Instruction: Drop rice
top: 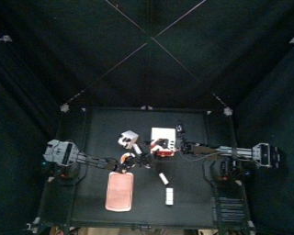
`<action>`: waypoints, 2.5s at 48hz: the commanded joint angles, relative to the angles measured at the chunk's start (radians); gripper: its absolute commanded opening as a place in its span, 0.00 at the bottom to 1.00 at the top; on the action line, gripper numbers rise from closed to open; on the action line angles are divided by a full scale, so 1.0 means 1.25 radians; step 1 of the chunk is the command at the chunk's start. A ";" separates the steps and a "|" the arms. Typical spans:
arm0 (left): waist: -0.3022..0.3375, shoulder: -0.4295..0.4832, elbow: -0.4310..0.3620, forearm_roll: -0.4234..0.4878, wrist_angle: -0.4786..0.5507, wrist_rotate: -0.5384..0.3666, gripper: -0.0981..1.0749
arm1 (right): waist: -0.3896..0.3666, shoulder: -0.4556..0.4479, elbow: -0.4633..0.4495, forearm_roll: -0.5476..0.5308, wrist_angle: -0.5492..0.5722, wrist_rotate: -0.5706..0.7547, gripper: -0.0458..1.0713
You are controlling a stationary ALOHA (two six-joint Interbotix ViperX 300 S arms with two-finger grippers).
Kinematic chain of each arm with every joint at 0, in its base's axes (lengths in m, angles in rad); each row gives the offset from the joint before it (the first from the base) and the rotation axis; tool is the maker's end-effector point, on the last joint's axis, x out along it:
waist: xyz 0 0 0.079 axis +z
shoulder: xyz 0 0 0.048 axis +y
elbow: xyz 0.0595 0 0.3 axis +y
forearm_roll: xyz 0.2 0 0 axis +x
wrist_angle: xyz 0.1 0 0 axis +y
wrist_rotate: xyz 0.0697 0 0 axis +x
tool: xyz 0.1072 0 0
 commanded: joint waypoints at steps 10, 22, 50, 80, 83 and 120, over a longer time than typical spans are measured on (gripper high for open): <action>-0.016 0.053 -0.098 -0.092 -0.130 0.075 0.88 | -0.021 -0.009 -0.022 0.005 -0.050 -0.002 0.48; -0.026 0.093 -0.142 -0.109 -0.209 0.146 0.88 | -0.042 -0.007 -0.015 0.025 -0.053 -0.002 0.48; -0.039 0.133 -0.193 -0.139 -0.306 0.212 0.88 | -0.085 0.005 -0.017 0.044 -0.055 -0.001 0.48; -0.032 0.158 -0.205 -0.168 -0.355 0.253 0.86 | -0.088 0.005 -0.013 0.052 -0.098 -0.002 0.48; -0.032 0.160 -0.205 -0.168 -0.356 0.253 0.85 | -0.088 0.005 -0.013 0.052 -0.098 -0.002 0.48; -0.031 0.158 -0.201 -0.182 -0.356 0.253 0.57 | -0.088 0.001 0.004 -0.033 -0.099 -0.012 0.50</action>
